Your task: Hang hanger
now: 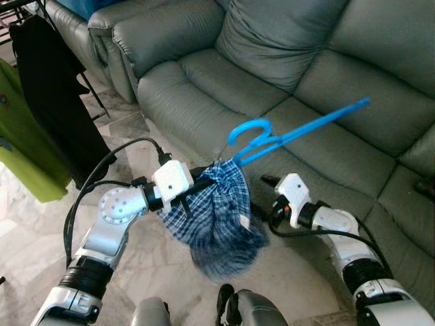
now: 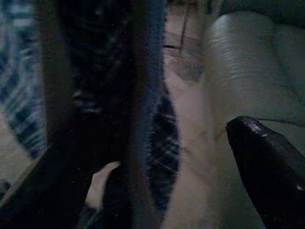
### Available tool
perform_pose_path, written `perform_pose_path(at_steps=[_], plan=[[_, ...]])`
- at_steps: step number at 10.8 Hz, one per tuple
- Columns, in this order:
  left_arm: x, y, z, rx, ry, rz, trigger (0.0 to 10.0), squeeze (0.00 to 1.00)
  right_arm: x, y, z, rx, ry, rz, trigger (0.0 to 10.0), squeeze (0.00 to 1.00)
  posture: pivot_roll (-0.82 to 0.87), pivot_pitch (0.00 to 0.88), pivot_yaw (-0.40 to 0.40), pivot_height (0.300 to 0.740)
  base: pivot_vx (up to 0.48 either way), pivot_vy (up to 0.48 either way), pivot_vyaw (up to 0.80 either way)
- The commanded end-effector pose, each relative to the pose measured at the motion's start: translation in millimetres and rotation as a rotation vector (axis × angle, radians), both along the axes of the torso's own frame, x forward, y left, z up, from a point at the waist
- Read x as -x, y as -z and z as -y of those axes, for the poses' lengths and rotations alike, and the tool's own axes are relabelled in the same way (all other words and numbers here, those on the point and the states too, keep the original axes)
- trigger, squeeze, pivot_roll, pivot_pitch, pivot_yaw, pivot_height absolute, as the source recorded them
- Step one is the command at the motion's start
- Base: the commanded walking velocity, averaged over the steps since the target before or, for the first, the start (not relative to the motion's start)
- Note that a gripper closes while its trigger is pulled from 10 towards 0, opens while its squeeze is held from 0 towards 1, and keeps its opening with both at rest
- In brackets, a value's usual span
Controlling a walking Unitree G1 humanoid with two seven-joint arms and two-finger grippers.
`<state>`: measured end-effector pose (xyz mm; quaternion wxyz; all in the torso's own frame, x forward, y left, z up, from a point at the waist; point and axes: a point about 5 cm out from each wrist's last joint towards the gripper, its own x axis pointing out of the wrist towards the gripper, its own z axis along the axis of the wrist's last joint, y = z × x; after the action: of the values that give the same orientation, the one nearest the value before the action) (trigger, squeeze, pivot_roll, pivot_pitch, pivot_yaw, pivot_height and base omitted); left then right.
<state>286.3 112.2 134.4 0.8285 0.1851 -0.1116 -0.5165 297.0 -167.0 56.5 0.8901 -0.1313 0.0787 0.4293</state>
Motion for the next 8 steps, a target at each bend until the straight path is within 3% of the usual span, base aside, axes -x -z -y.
perform_pose_path(at_steps=[1,5,8], plan=[[1.8,-17,10.1,0.033,0.051,0.05,0.0,0.0,3.9,3,-1.8,0.006,-0.027,-0.025,10.0,0.0,0.03,0.143,-0.052,0.74,0.0,0.0,0.0],[8.5,-67,30.1,0.157,0.127,0.123,0.0,0.0,-3.1,12,-1.7,0.087,0.063,-0.058,10.0,0.0,0.04,0.142,-0.06,0.74,0.0,0.0,0.0],[9.2,-90,30.8,0.222,0.119,0.149,0.0,0.0,-14.9,10,21.8,0.185,0.285,0.006,10.0,0.0,0.04,0.145,-0.066,0.74,0.0,0.0,0.0]])
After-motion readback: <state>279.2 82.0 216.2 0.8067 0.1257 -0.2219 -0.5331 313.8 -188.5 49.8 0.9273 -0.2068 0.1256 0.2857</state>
